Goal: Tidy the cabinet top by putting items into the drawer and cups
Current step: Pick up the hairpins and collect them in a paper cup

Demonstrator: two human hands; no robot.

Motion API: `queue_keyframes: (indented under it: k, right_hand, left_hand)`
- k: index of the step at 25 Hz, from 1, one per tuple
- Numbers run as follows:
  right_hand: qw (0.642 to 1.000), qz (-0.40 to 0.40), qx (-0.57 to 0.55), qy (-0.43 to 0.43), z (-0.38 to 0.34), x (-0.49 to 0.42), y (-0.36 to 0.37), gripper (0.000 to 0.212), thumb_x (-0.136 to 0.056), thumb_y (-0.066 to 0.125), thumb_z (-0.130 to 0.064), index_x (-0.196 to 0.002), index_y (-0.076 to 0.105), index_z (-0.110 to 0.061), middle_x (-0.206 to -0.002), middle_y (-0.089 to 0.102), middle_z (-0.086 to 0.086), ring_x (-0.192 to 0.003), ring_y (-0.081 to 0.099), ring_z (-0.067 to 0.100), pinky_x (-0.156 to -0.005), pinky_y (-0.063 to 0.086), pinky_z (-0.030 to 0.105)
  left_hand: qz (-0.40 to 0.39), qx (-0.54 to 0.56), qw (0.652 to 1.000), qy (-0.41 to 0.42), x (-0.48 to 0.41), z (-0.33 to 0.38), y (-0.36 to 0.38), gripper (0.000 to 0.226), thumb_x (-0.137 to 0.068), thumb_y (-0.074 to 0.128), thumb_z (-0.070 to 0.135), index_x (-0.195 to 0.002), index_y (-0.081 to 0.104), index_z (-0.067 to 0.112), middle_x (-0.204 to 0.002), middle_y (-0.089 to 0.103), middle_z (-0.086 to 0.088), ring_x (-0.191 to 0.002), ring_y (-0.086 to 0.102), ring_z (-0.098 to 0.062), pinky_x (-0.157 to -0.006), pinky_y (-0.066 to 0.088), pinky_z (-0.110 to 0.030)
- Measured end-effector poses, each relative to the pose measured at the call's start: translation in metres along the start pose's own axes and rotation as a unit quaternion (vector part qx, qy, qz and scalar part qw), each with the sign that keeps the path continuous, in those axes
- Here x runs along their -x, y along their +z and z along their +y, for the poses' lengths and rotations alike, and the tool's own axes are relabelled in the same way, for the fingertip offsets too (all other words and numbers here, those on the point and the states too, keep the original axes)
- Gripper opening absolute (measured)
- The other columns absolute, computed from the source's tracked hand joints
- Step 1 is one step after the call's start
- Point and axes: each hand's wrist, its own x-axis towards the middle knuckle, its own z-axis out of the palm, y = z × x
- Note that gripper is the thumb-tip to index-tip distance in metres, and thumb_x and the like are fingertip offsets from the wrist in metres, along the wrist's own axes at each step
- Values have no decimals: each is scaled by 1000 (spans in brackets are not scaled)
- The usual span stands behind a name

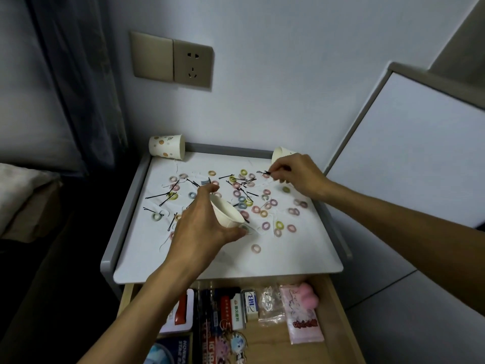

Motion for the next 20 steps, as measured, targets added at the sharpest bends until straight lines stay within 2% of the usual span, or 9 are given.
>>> queue_keyframes:
  k: [3,5,7,9,11,13,15,17,20]
  right_hand:
    - [980,-127,18,-151,-62,19,-9,12,-87,71,-19,-97,76,-18,-85,72,-14,-78,65,-1,-74,51,16]
    - [954,-190,61,-223,-92,26,0,9,-84,73,-18,-93,77,-18,-84,73,-10,-77,65,3,-71,49,17]
    - [936,-230,80,-255,-108,26,11,9,-82,74,-16,-91,77,-17,-82,73,-7,-74,65,5,-70,48,19]
    - [943,-227,23,-244,-112,19,8,7,-83,74,-16,-89,77,-15,-81,73,-6,-73,66,3,-71,51,19]
    - [966,-155,-84,-190,-101,-5,-2,6,-85,72,-13,-89,75,-11,-79,73,-1,-69,66,6,-70,53,23]
    - [983,-70,-128,-113,-74,-38,-6,4,-86,70,-8,-87,74,-10,-76,71,2,-64,62,7,-67,53,28]
    - [996,-59,-33,-63,-41,-67,8,8,-85,71,-6,-86,74,-14,-76,71,-2,-66,63,3,-71,51,26]
    - [992,-86,87,-40,-10,-83,33,10,-84,72,-6,-91,75,-13,-86,73,0,-79,66,9,-76,48,20]
    - [987,-101,110,-58,14,-93,60,12,-80,73,-2,-89,75,-8,-88,73,3,-81,65,13,-75,50,23]
  left_hand:
    - [4,0,1000,-6,-1,1,0,100,-57,91,38,-140,34,31,-125,56,3,-109,54,-23,-82,48,-36]
    - [3,5,1000,-7,-2,0,0,100,-57,90,37,-139,34,31,-120,58,4,-105,56,-22,-80,48,-36]
    - [4,13,1000,-5,-3,-1,-1,96,-59,89,34,-138,35,30,-114,61,7,-102,58,-19,-76,47,-34]
    - [11,7,1000,2,-5,0,-4,92,-60,89,33,-136,36,30,-110,60,11,-97,57,-15,-69,42,-28]
    - [31,-8,1000,-1,-9,-2,-14,92,-61,90,35,-135,37,30,-110,53,12,-96,50,-13,-67,35,-26]
    - [53,-11,999,-2,-15,-5,-22,93,-61,90,37,-136,37,29,-111,49,11,-102,50,-16,-74,38,-29]
    - [66,-9,998,-1,-17,-7,-28,94,-60,90,39,-136,37,29,-112,52,9,-107,52,-20,-81,44,-33]
    - [70,-12,997,-1,-17,-6,-30,94,-60,91,39,-136,37,30,-113,54,8,-109,54,-22,-83,46,-34]
    - [71,-8,997,-3,-21,-10,-31,93,-60,91,39,-136,37,31,-112,53,9,-108,54,-21,-85,48,-36]
